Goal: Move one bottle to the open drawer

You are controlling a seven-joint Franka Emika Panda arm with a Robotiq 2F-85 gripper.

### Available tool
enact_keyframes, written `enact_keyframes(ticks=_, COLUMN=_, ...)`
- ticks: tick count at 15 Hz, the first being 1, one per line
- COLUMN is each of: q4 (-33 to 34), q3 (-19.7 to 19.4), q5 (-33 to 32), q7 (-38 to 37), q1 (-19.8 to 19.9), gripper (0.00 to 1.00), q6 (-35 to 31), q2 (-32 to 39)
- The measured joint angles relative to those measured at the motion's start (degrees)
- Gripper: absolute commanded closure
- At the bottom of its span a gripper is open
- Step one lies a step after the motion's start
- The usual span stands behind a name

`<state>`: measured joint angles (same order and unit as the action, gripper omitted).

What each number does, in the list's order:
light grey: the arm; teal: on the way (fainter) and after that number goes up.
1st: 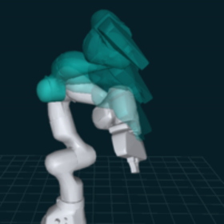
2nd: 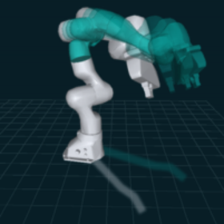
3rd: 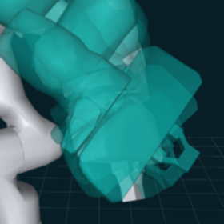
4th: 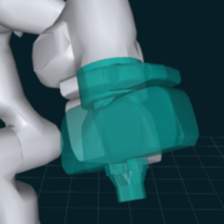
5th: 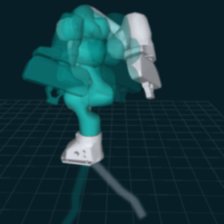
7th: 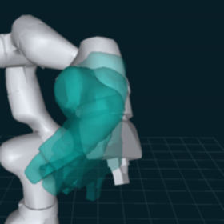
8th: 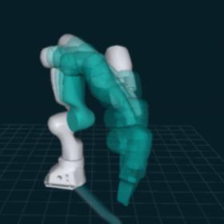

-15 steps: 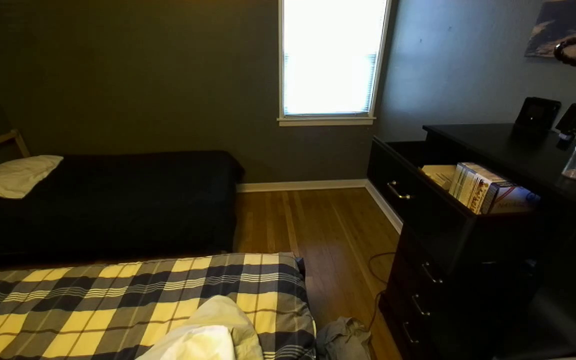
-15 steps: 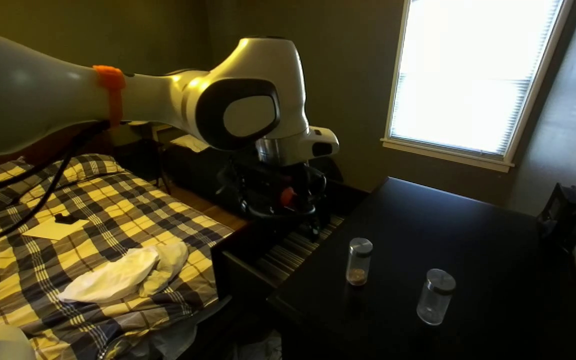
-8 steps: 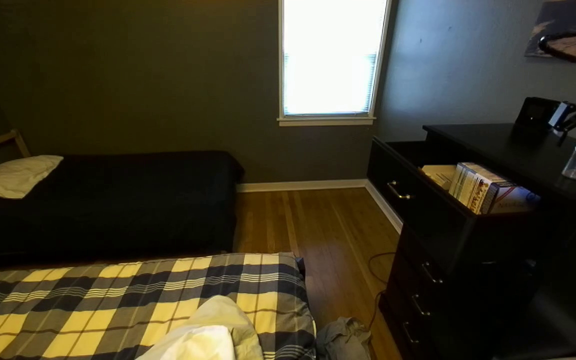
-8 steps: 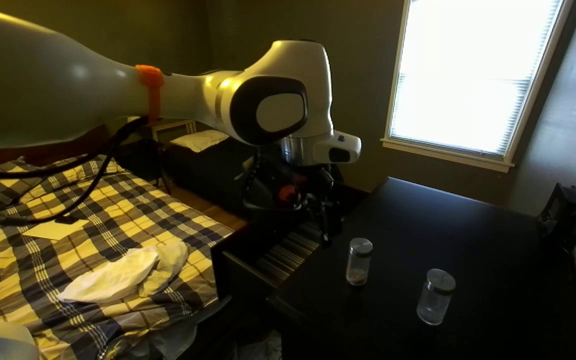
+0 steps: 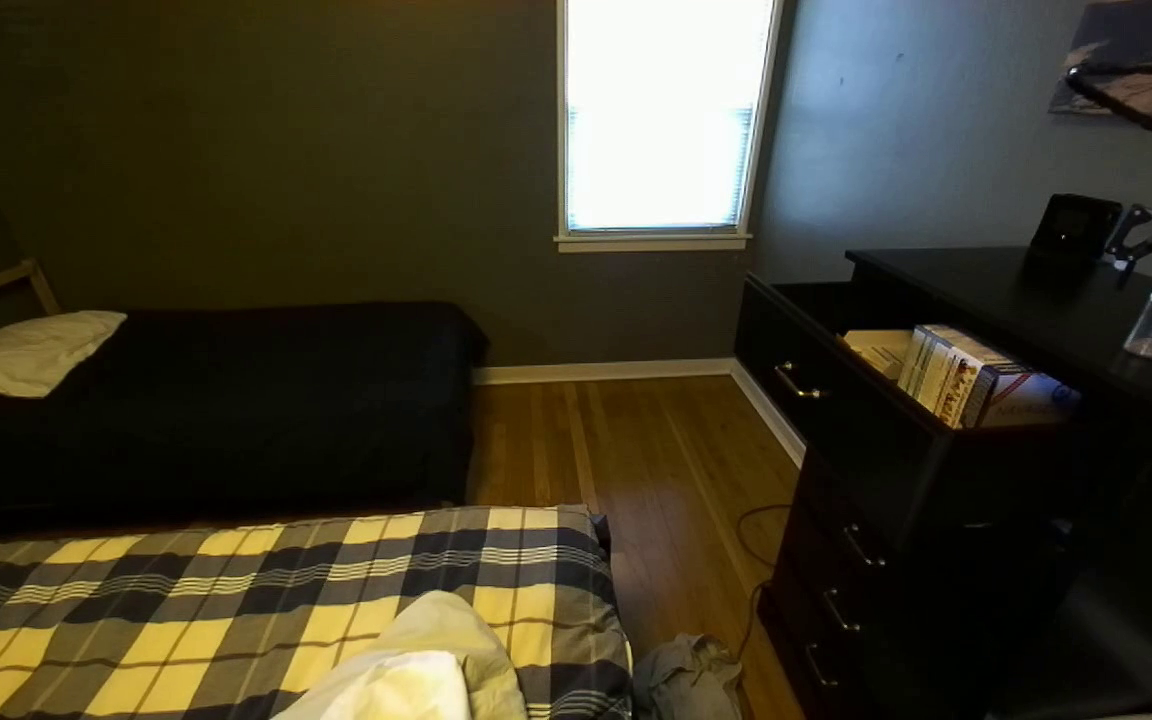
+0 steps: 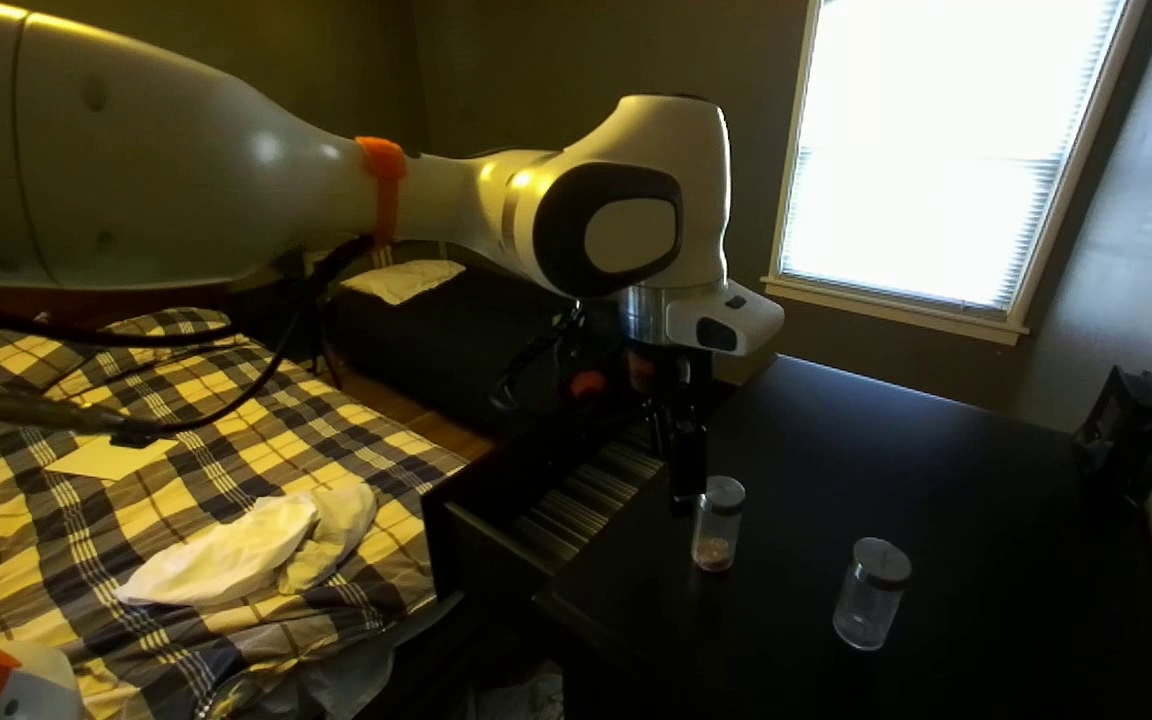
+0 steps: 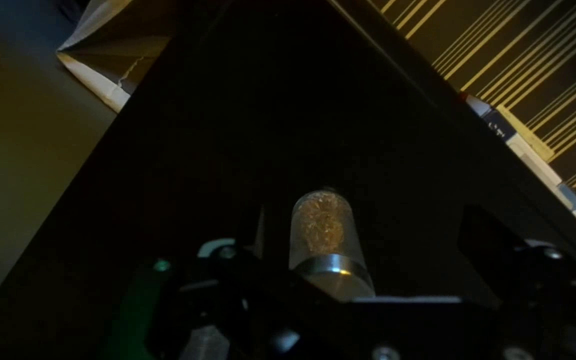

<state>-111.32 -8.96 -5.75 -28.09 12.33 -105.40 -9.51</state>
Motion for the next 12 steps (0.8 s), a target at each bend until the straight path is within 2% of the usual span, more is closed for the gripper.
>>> enact_keyframes(ticks=1, q4=0.75, q3=-0.15, q5=0.33, q7=-2.47, q1=0.22, gripper=0.07, q6=-0.08, q2=0.93)
enact_keyframes(ticks=3, q4=2.28, q3=-0.36, q5=1.04, q7=-7.47, q1=0.59, gripper=0.12, q6=-0.08, q2=2.62)
enact_keyframes(ticks=5, q4=3.63, q3=-0.68, q5=1.70, q7=-12.20, q1=0.72, gripper=0.12, q6=-0.08, q2=4.00)
enact_keyframes(ticks=7, q4=4.73, q3=-0.93, q5=1.93, q7=-15.94, q1=0.81, gripper=0.17, q6=-0.08, q2=5.01)
enact_keyframes(ticks=12, q4=6.15, q3=-1.84, q5=1.93, q7=-21.43, q1=0.90, gripper=0.24, q6=-0.08, q2=6.29)
